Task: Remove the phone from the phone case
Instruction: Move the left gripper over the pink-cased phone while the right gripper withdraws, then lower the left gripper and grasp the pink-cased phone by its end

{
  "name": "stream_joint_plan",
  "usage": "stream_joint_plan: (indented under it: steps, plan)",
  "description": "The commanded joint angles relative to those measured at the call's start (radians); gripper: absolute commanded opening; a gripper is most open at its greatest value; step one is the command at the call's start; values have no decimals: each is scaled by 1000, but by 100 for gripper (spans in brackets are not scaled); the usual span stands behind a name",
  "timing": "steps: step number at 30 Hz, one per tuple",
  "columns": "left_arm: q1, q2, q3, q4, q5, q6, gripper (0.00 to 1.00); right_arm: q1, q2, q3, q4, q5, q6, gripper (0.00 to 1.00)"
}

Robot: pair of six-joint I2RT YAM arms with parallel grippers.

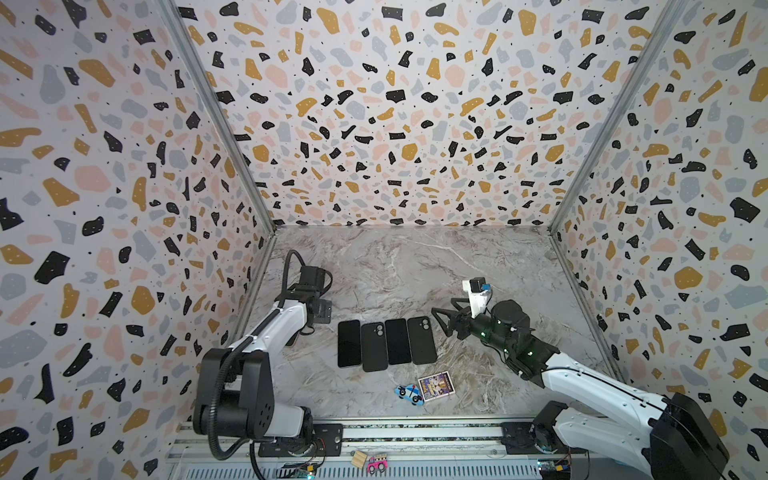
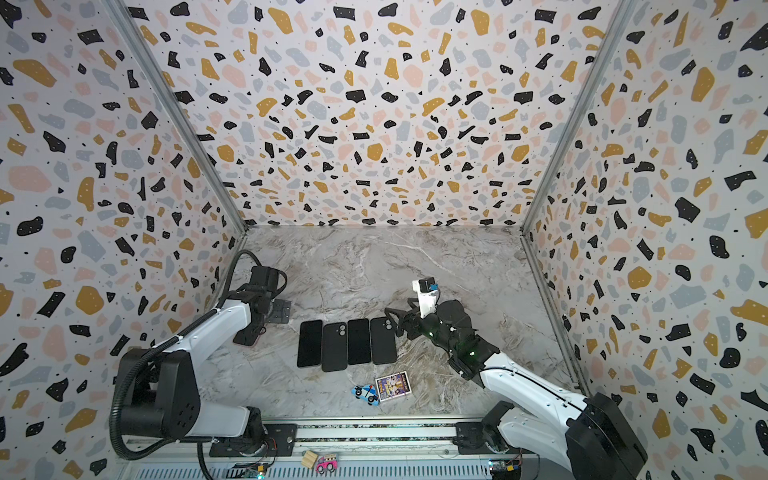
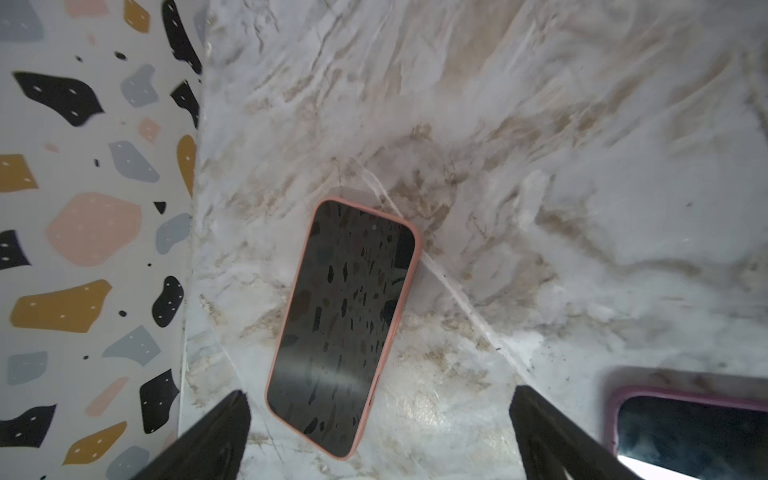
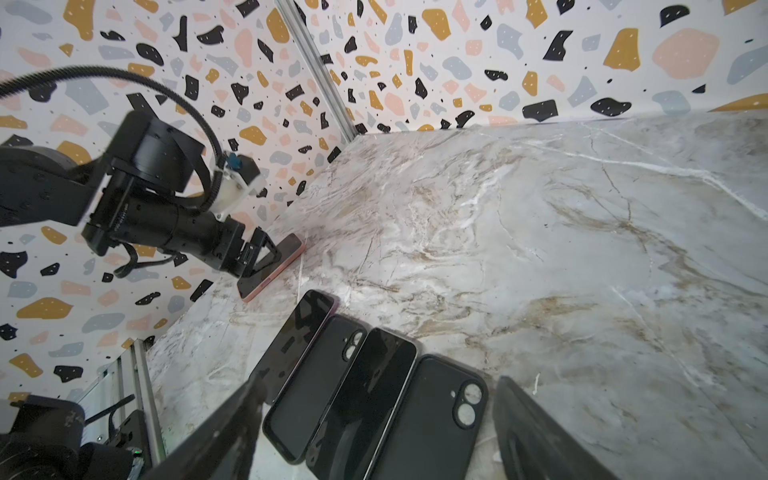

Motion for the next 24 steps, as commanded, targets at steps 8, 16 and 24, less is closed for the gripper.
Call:
stream_joint_plan:
  steps: [8,16,24]
  plan:
    - [110,98,58,-4,122,27,100,-40,28,-11,96,-109,48,87]
    - [112,172,57,21,-43,18,100,-59,24,-14,90,-116,46,87]
    - [130,208,66,38,-54,23,100,-70,57,-22,116,-132,63,87]
